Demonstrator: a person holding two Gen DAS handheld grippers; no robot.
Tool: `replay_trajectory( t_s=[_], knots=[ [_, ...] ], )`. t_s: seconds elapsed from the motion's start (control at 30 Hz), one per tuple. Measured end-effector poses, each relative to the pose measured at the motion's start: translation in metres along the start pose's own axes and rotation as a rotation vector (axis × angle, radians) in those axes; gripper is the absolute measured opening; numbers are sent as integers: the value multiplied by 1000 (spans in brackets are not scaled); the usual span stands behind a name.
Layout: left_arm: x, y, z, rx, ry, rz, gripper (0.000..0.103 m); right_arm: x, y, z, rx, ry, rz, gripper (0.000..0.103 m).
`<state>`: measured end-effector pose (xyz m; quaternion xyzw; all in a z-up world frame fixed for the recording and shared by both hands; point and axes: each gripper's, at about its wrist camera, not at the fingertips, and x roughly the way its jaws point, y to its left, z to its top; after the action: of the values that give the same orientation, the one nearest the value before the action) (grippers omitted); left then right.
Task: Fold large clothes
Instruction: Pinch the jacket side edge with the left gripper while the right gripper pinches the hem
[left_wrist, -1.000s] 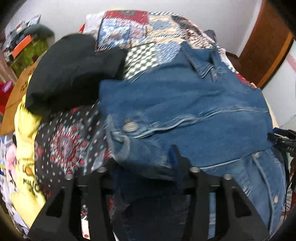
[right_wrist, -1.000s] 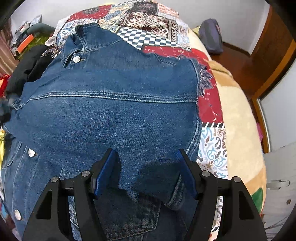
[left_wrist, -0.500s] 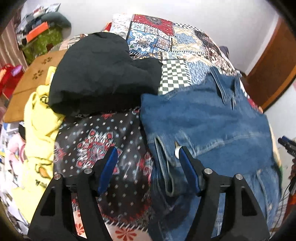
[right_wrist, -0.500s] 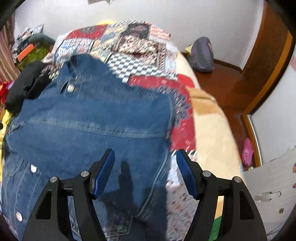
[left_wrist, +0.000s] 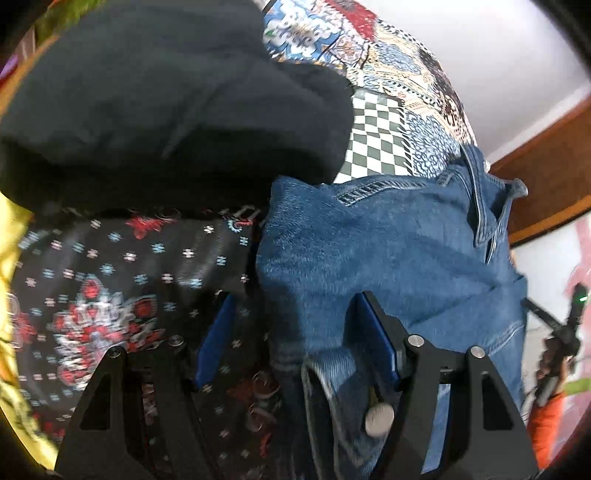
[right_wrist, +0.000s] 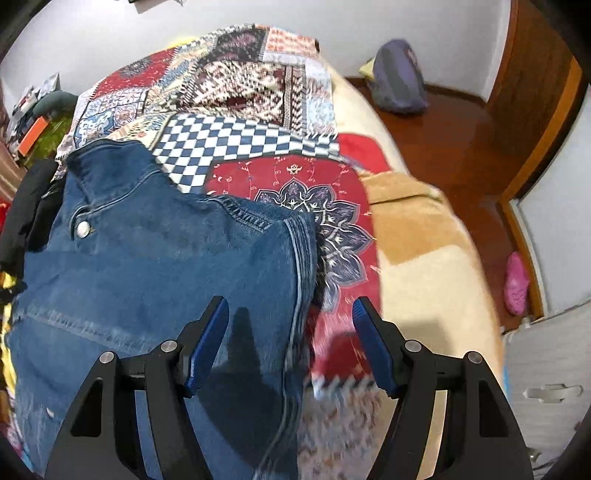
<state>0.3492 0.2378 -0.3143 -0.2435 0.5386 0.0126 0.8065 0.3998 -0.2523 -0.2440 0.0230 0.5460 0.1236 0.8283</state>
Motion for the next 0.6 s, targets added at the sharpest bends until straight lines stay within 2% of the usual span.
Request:
replay_trajectory(
  t_s=[0.1, 0.17, 0.2, 0.23, 0.27, 0.3, 0.33, 0.37, 0.5, 0.6],
  knots=[
    [9, 5, 6, -33, 2, -74, 68, 23, -6, 9, 19, 26, 47, 66],
    [13, 6, 9, -51, -11, -116, 57, 27, -5, 14, 33, 13, 46, 65],
    [15, 6, 11, -59, -11, -137, 48, 27, -4, 15, 28, 1, 42, 61],
    [16, 6, 12, -63, -12, -137, 46, 25, -1, 16, 20, -11, 42, 55],
    [15, 2, 12, -49, -26, -116, 42, 25, -1, 17, 18, -14, 54, 35],
    [12, -2, 11, -28, -33, -99, 34, 25, 0, 17, 25, -7, 71, 22],
    [7, -12, 9, 23, -54, -45, 17, 23, -1, 17, 40, -11, 87, 20],
    [0, -26, 7, 85, -73, -8, 9, 21, -1, 16, 42, -21, 94, 17],
    [-32, -78, -3, 291, -189, 163, 8, -9, 5, 15, 8, -105, 79, 15],
    [-61, -111, -5, 389, -275, 215, 7, -36, 10, 20, -11, -169, 84, 15]
  ],
)
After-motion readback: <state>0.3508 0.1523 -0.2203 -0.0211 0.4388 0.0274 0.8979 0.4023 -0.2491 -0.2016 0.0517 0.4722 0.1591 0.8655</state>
